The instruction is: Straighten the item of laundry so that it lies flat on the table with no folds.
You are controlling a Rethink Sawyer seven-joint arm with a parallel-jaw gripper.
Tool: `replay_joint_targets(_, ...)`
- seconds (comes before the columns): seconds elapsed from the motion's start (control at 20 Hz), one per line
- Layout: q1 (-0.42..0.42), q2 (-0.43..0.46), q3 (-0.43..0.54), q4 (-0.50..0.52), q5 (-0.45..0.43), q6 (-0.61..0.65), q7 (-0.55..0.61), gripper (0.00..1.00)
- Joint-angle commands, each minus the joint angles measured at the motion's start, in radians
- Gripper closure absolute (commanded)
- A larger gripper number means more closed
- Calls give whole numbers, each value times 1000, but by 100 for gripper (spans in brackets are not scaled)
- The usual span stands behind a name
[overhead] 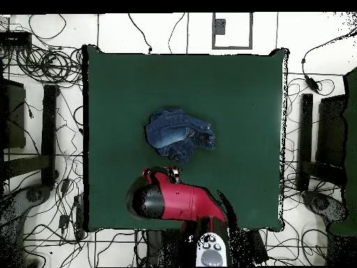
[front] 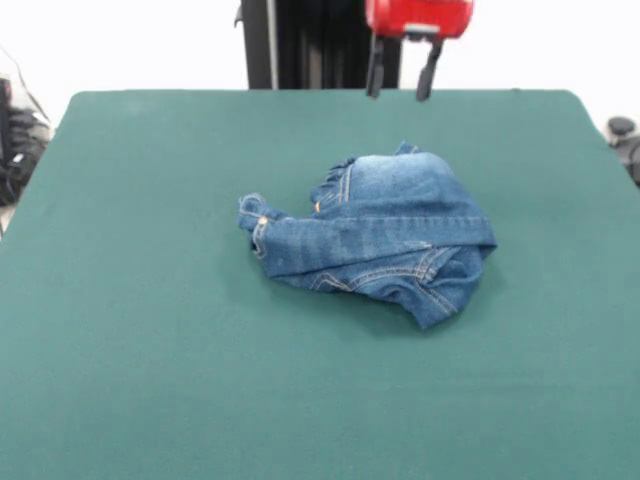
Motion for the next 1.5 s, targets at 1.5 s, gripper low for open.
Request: replay_joint_targets(1.5,-122,270,96,-124,36,-257,228,0)
